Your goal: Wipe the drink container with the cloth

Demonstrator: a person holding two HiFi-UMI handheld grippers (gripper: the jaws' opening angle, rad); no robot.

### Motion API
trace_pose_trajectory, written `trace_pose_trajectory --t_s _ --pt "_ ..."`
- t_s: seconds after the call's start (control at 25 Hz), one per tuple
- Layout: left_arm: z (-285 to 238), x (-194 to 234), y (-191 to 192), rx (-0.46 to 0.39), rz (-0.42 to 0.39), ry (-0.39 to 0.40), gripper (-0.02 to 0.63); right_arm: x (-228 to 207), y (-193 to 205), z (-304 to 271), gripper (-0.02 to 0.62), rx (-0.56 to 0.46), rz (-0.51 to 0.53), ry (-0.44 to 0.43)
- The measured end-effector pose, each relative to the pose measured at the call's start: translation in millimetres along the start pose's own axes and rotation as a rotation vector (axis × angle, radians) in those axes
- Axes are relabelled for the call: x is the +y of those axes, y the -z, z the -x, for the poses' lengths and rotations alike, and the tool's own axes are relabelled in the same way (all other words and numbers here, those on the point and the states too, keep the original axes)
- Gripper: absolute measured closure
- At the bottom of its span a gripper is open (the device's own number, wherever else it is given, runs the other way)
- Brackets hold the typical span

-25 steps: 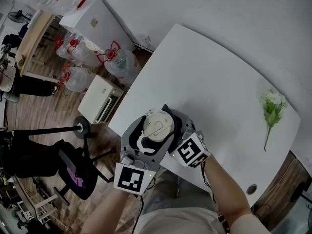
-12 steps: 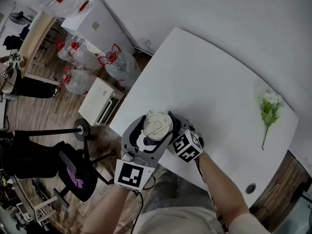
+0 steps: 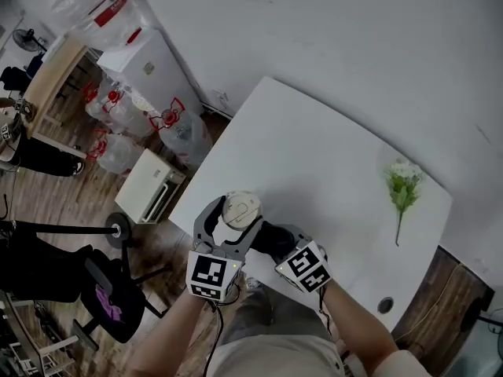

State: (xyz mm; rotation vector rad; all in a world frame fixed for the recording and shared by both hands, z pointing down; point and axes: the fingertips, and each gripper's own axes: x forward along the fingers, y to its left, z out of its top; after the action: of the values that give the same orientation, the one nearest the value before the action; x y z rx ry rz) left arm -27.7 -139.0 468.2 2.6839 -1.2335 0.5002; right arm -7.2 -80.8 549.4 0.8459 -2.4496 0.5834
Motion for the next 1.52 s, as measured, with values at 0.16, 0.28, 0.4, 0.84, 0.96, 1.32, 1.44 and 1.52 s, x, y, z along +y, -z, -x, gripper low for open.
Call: trace_pose_trajectory --t_s 0.16,0.28,0.4,0.84,0.96,1.32,1.44,1.52 --pt "-4 -2 -1 0.014 0.003 0.003 0.238 7 -22 29 0.548 -0.068 -0.018 0.030" --pt "-5 -3 -6 0.029 0.052 0.003 0.238 12 -36 48 0.548 -0.089 -0.004 0.054" --pt "5 2 -22 -0.013 0.075 -0.015 0.238 15 -51 63 0.549 -0.099 0.022 0.080" --pt "60 38 -81 -0.120 0.095 -0.071 0.341 14 -145 141 0.548 -0.282 0.047 0.177" --pt "78 50 -102 -0.156 0.060 -0.101 0.359 23 -179 163 0.548 -0.366 0.056 0.177" --pt "135 67 -173 -0.255 -0.033 -0.161 0.430 60 -275 230 0.548 -0.588 0.171 0.222" --pt "156 71 -197 -0.287 -0.048 -0.183 0.457 72 -301 256 0.548 -0.660 0.203 0.245" --pt "170 73 -211 -0.298 -0.047 -0.195 0.479 82 -315 274 0.548 -0.697 0.222 0.265"
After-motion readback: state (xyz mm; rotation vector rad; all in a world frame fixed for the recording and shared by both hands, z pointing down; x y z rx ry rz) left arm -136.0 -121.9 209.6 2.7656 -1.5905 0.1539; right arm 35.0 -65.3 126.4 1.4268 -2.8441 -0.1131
